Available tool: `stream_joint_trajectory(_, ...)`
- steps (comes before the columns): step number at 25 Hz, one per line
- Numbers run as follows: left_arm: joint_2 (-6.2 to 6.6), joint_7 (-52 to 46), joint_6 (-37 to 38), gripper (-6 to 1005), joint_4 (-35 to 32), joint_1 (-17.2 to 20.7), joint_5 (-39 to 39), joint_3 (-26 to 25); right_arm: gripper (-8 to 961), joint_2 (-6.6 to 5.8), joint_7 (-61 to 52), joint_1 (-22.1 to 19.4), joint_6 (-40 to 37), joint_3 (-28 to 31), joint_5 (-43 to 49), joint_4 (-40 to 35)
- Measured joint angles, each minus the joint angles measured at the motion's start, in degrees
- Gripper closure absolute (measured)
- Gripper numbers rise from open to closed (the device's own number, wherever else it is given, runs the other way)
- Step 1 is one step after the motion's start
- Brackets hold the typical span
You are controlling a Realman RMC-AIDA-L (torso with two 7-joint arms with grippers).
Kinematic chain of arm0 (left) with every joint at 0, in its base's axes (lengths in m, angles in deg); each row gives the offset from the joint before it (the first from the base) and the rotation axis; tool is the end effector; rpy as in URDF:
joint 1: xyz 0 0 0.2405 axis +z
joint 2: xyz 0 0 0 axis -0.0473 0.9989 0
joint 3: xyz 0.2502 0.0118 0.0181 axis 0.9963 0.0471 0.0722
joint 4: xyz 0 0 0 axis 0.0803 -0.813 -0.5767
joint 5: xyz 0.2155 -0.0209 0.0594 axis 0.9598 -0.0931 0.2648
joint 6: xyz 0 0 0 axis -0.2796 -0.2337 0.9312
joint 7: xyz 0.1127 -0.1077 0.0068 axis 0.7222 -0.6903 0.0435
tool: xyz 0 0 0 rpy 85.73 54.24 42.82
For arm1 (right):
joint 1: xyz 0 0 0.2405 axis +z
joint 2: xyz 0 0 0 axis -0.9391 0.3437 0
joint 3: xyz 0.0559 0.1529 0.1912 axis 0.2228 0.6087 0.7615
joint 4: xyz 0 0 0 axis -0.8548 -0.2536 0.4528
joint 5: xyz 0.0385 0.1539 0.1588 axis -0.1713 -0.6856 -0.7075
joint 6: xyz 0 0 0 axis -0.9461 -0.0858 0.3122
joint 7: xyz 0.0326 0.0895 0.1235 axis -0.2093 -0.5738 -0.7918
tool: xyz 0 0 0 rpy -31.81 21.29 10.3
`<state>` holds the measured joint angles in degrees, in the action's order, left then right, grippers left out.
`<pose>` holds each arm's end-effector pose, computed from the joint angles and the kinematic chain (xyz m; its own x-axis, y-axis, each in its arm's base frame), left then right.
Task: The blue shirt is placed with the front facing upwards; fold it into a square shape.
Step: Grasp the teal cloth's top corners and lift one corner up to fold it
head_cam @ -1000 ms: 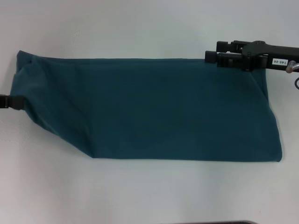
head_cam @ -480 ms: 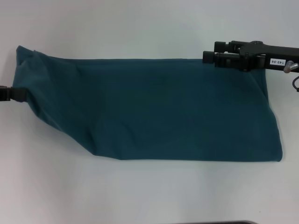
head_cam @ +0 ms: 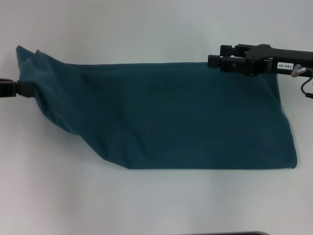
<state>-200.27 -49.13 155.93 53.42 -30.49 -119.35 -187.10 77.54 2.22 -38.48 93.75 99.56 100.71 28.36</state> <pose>-0.2639 0.3059 0.1193 0.5476 0.7722 0.3222 0.8152 -0.5792 0.0028 0.2720 0.3566 -0.0014 0.6063 -0.5576 -0.5670 -0.7007 -0.7118 -0.0492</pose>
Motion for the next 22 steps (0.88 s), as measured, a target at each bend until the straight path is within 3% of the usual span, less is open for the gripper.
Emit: stream_joint_trajectory(22,-0.15,0.8,0.5,971,1.4,-0.4,-7.2,5.9,174,0.54,0.1,0.7,-0.8,-0.8,0.0,-0.9)
